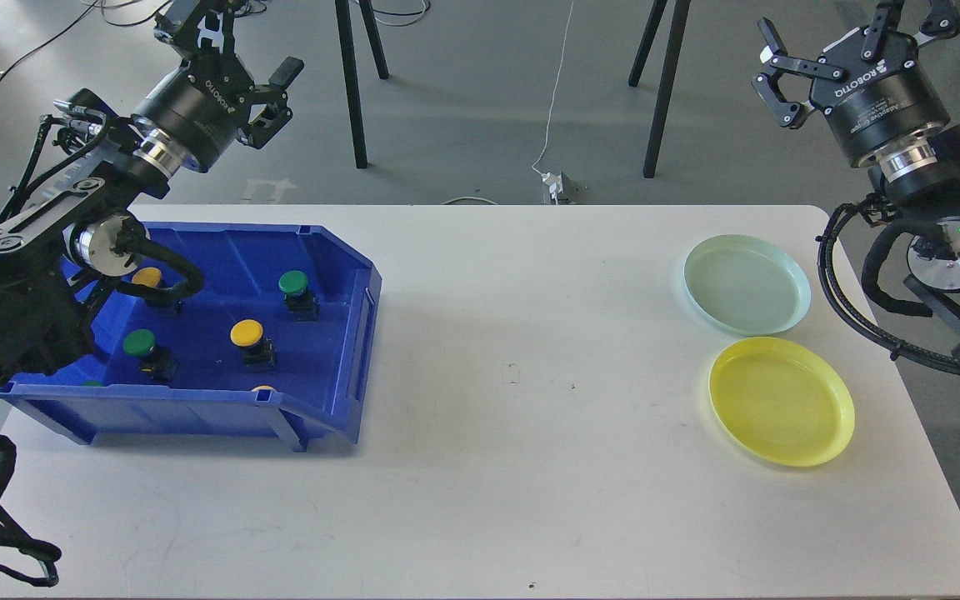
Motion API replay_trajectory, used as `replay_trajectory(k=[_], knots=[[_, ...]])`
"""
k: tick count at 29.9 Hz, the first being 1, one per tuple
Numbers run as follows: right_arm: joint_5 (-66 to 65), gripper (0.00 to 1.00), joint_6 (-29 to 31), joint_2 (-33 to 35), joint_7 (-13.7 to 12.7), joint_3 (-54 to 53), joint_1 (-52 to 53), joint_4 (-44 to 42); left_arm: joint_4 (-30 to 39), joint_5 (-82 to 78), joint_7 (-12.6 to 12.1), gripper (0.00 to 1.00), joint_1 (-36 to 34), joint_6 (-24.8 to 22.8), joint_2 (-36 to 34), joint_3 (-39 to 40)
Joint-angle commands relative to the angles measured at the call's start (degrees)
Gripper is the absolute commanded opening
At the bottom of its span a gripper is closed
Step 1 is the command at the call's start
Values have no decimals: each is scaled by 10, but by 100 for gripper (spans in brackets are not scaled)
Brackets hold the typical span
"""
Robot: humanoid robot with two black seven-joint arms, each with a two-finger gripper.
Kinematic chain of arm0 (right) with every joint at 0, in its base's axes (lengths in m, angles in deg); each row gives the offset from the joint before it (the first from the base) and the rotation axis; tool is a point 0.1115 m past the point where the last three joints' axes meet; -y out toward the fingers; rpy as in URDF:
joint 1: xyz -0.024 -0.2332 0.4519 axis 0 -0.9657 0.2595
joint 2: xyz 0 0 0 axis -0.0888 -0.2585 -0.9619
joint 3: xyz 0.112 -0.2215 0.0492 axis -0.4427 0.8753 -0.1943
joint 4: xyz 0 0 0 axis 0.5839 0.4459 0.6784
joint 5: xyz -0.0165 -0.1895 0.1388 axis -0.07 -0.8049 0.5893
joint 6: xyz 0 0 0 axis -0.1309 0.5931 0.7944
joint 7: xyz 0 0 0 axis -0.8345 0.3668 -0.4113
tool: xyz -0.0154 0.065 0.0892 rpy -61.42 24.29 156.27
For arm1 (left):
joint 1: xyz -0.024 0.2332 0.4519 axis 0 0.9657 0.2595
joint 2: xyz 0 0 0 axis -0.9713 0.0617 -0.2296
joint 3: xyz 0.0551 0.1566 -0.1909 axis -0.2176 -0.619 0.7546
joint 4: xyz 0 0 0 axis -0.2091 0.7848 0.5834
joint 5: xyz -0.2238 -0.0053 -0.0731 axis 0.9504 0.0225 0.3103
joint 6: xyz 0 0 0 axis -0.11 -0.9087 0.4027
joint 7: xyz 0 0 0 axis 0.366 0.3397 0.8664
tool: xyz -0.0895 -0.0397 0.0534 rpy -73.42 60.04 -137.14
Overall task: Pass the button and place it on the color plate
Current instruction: 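Move the left gripper over the blue bin toward a yellow-topped button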
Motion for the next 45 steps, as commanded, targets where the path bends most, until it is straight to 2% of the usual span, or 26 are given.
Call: replay_trajectory(k=[1,5,9,11,14,16,20,25,27,33,37,45], knots=[[0,99,0,0,0,-1,0,0,0,1,0,100,-1,0,-1,11],[0,99,0,0,0,-2,-2,0,-3,3,0,100,-2,0,-6,22],[0,99,0,0,0,-2,-5,0,-57,32,0,100,2,0,-4,57],[0,99,0,0,0,-1,-6,0,-48,55,0,100,4,0,6,82],[-1,99,0,-1,0,-2,-8,-1,4,67,0,100,30,0,6,137],[-1,99,0,-2,0,-1,-9,0,68,65,0,100,51,0,8,185],[-2,99,0,-6,0,-1,-8,-1,179,51,0,100,57,0,-33,187],[-2,99,0,-6,0,-1,-8,-1,334,-84,0,100,34,0,-163,84],[-2,99,0,-7,0,-1,-9,-1,359,-189,0,100,-6,0,-204,46],[-2,99,0,-7,0,-1,-27,-2,360,-251,0,100,-157,0,-223,-178],[-2,99,0,-6,0,0,-30,-2,350,-357,0,100,-255,0,-223,-323],[-2,99,0,-6,0,1,-31,-4,342,-523,0,99,-375,0,-226,-552]])
